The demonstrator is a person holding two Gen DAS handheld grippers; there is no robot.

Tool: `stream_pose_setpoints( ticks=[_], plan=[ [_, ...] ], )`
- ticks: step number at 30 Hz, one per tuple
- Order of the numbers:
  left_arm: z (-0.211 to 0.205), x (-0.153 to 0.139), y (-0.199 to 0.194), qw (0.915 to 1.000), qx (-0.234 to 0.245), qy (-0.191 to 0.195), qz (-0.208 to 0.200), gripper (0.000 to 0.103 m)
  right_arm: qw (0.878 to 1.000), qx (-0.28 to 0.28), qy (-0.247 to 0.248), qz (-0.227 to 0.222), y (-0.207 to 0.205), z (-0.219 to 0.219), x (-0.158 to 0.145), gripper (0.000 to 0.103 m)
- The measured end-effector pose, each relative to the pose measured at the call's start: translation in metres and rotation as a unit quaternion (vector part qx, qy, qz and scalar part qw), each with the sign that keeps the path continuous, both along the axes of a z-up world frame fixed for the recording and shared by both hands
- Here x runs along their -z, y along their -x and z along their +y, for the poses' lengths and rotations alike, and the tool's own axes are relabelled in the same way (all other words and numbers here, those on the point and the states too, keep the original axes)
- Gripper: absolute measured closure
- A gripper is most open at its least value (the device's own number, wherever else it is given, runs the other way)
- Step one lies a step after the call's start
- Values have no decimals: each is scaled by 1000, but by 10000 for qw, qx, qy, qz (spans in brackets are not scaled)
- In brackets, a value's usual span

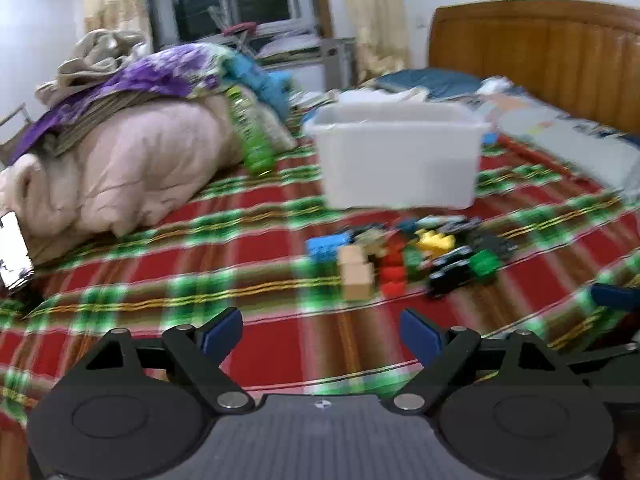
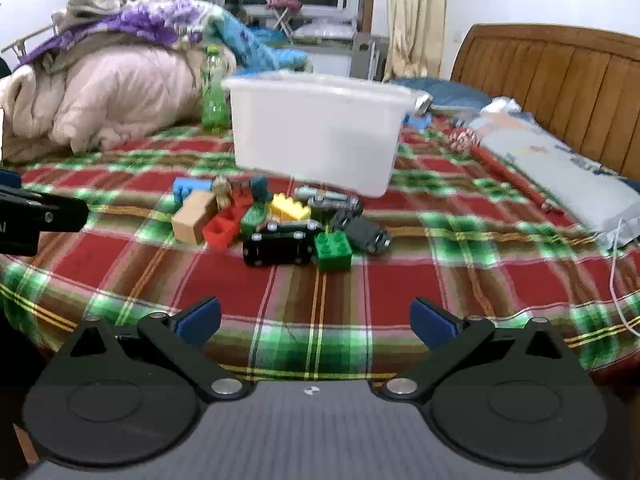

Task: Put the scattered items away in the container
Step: 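Grasp the green Lego brick with the right tool while the left tool grasps a wooden block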

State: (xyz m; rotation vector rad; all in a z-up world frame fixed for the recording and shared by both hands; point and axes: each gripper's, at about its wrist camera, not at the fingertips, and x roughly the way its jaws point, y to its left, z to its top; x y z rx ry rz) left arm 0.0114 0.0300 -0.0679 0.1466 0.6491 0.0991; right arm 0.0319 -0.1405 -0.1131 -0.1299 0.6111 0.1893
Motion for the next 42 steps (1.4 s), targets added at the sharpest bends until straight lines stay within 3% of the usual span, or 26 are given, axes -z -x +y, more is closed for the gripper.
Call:
stream_pose_setpoints(
  ticks=[4,8,10,11,14,15,17,18,19,21,23,25,30,34,37,42],
  plan=[
    [3,14,-10,9999,121,25,-41,20,9999,-131,19,-45,-1,5,11,0],
    [7,30,-28,9990,391,217,8,26,9943,-629,-300,-804,10,-3,21,1],
    [8,39,-41,9973,506,474,226,35,9913,-896,-482,-830,6,-8,28,6],
    [9,43,-48,9961,501,630,358,37,9930,-814,-429,-741,2,-8,31,16],
    [10,52,-65,9947,426,820,445,49,9964,-597,-276,-537,-12,-8,33,32],
    [8,55,-69,9956,395,741,414,52,9960,-617,-334,-554,-16,-8,32,33],
    [2,60,-77,9971,451,547,289,65,9958,-572,-275,-659,-22,-7,30,33],
    [-1,62,-81,9972,518,472,269,78,9961,-515,-168,-699,-26,-6,29,33],
    [-4,65,-85,9969,582,446,280,81,9962,-483,-60,-728,-30,-6,29,32],
    [-5,70,-92,9955,657,591,349,81,9962,-478,100,-726,-40,-5,32,33],
    [-2,74,-97,9927,692,904,387,81,9968,-519,34,-602,-51,-7,38,53],
    [-2,79,-99,9940,588,856,341,81,9979,-435,-69,-477,-60,-9,43,69],
    [-5,85,-109,9952,554,660,461,80,9975,-430,247,-510,-68,-3,50,69],
    [-7,88,-114,9960,503,595,435,79,9984,-260,111,-480,-76,-8,48,64],
    [-7,88,-117,9973,391,459,412,76,9989,-222,-40,-409,-82,-10,47,54],
    [-6,83,-116,9991,271,223,238,68,9989,-267,-153,-351,-85,-8,50,54]
  ],
)
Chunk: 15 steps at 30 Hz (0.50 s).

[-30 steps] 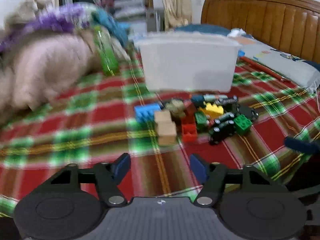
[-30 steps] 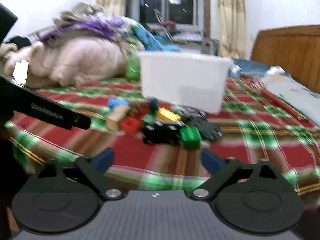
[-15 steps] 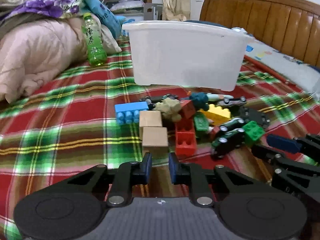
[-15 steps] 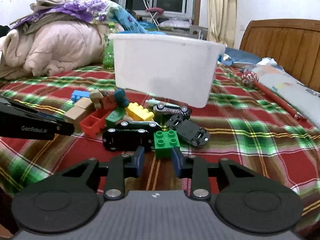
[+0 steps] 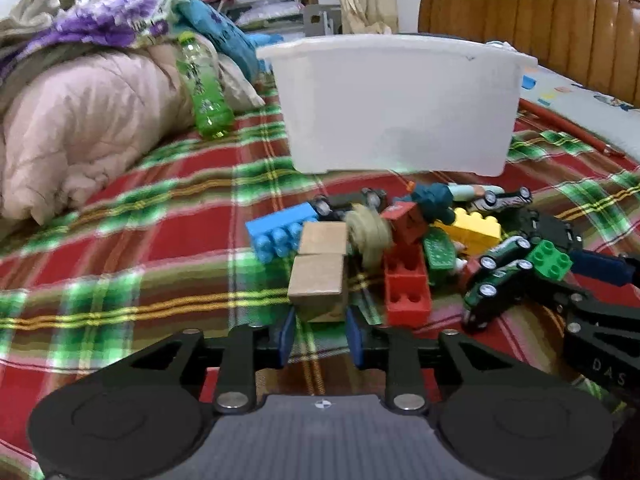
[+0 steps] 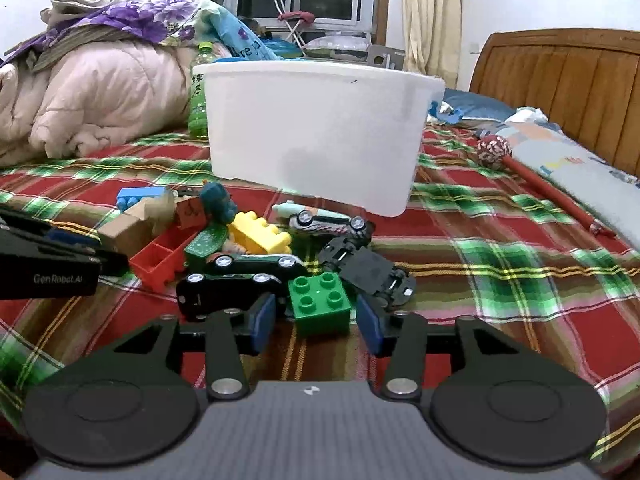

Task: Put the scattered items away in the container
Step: 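Grasp the green Lego brick with the right tool while the left tool grasps a wooden block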

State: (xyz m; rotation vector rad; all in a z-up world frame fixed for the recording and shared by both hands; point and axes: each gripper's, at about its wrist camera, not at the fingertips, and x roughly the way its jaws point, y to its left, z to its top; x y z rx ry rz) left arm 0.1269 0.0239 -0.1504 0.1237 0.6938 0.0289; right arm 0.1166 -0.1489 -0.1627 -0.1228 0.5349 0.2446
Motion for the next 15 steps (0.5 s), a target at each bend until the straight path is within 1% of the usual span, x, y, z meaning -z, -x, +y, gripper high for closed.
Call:
stream_pose_setpoints(
  ticks=[2,4,9,12,15],
  plan=[
    [0,-1,2,9999,9,-67,-90,63,10000,-28,-28,20,0,1,1,54],
    [3,0,-1,10000,-7,-59,-48,59,10000,-16,-65,10,0,1,2,54],
    [8,0,-3,9999,56,66,-113,55,9997,20,-239,0,-1,-2,4,54],
    [8,3,-13,9997,174,152,-18,55,9998,22,-205,-67,-1,0,5,54],
    [12,8,-18,9988,225,390,186,63,9999,10,-76,-131,-1,2,6,54]
  ],
)
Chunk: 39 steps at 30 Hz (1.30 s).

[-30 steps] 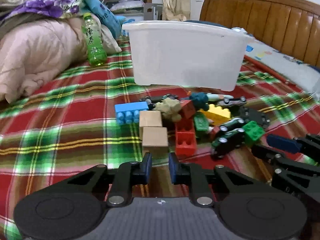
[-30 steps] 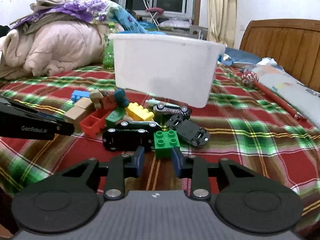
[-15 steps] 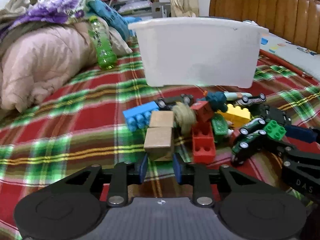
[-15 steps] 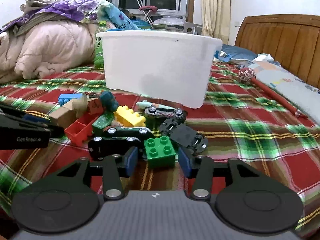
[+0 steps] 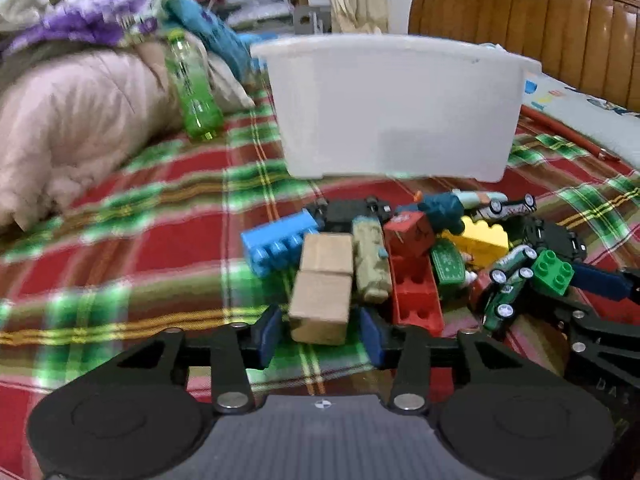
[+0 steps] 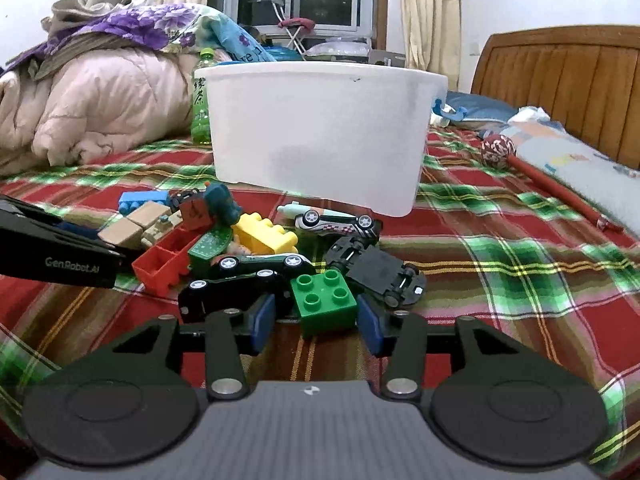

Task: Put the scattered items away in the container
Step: 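Grasp the green Lego brick with the right tool while the left tool grasps a wooden block, then carry both items over the white container and open both tools to drop them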

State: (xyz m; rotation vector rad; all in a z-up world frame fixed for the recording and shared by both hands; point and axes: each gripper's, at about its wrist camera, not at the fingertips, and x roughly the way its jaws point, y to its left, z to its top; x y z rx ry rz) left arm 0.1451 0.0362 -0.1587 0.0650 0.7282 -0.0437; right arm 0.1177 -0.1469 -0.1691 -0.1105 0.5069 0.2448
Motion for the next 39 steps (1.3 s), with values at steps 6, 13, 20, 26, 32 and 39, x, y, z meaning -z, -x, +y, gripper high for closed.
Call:
stream_pose_setpoints(
  ticks=[6,13,20,26,32,39],
  plan=[
    [-3,-1,3,9999,17,-154,40,70,10000,4,16,55,-6,2,6,55],
    [-2,-5,14,9998,187,-53,-108,70,9998,76,-200,-5,2,-6,-3,69],
    [5,-36,20,9993,296,165,-176,70,9994,50,-262,-201,15,-8,-28,69],
    [-4,-87,-7,9974,466,360,-426,70,9979,87,-419,-494,-7,-14,-77,69],
    [-17,-129,-52,9952,535,353,-736,70,9959,251,-541,-679,-51,-22,-117,69],
    [-34,-151,-118,9947,549,450,-744,70,9958,257,-698,-532,-111,-21,-129,69]
  ],
)
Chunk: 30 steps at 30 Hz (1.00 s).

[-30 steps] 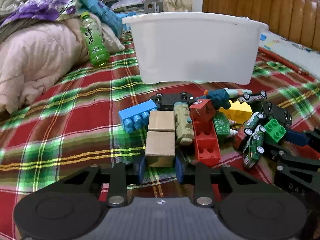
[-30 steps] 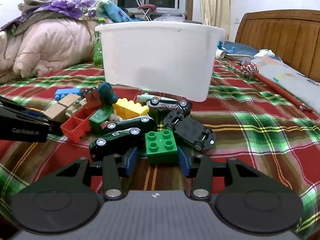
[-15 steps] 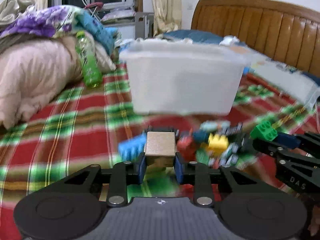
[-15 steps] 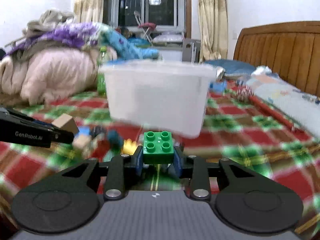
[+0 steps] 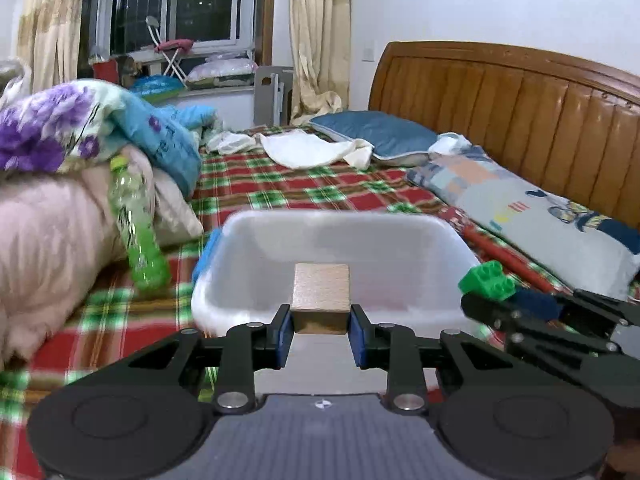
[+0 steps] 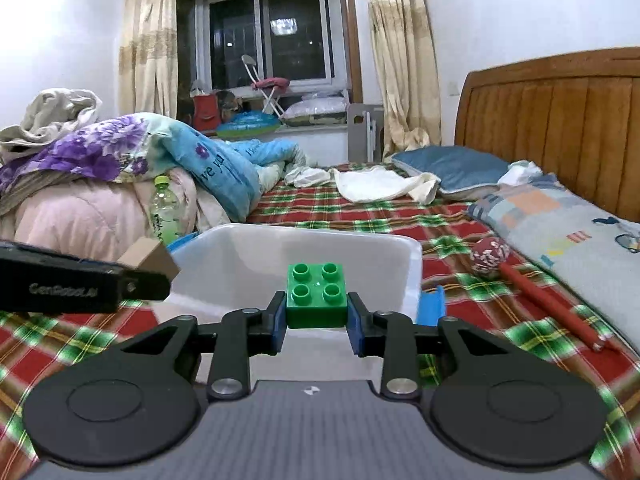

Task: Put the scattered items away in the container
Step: 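Carry both items over the white container and open both tools to drop them, then grasp a white-green toy car with the right tool while the left tool grasps another wooden block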

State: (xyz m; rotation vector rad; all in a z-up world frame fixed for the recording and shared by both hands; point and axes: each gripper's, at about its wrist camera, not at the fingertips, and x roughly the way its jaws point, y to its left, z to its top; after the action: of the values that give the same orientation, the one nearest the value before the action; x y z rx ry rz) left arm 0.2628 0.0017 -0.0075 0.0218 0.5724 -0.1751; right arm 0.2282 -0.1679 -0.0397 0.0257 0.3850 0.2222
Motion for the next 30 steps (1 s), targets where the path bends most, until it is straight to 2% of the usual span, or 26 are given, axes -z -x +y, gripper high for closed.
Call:
stream_pose_setpoints(
  ticks=[6,11,13,16,18,21,23,25,28,30],
  plan=[
    [-7,18,-49,9994,-130,31,307,70,9998,1,49,198,-37,8,9,69],
    [-9,34,-68,9986,-191,-43,491,70,9988,-48,184,452,-58,14,20,68],
    [-6,36,-71,9982,-214,36,554,67,9980,-82,234,578,-62,15,24,68],
    [-6,34,-67,9984,-287,-40,479,52,9981,-70,345,501,-60,16,24,48],
    [-6,30,-64,9986,-293,-74,437,44,9981,-81,452,414,-58,18,21,42],
    [-4,23,-51,9988,-298,-104,365,43,9980,-87,524,337,-51,18,15,35],
    [-2,18,-40,9988,-318,-175,313,39,9980,-66,575,261,-44,19,10,22],
    [1,14,-27,9989,-339,-205,261,35,9980,-114,585,205,-33,20,6,17],
    [7,10,-7,9988,-317,-246,269,34,9977,-205,589,258,-17,22,1,3],
    [13,8,9,9991,-273,-224,234,34,9978,-262,565,212,-3,23,0,3]
  ],
)
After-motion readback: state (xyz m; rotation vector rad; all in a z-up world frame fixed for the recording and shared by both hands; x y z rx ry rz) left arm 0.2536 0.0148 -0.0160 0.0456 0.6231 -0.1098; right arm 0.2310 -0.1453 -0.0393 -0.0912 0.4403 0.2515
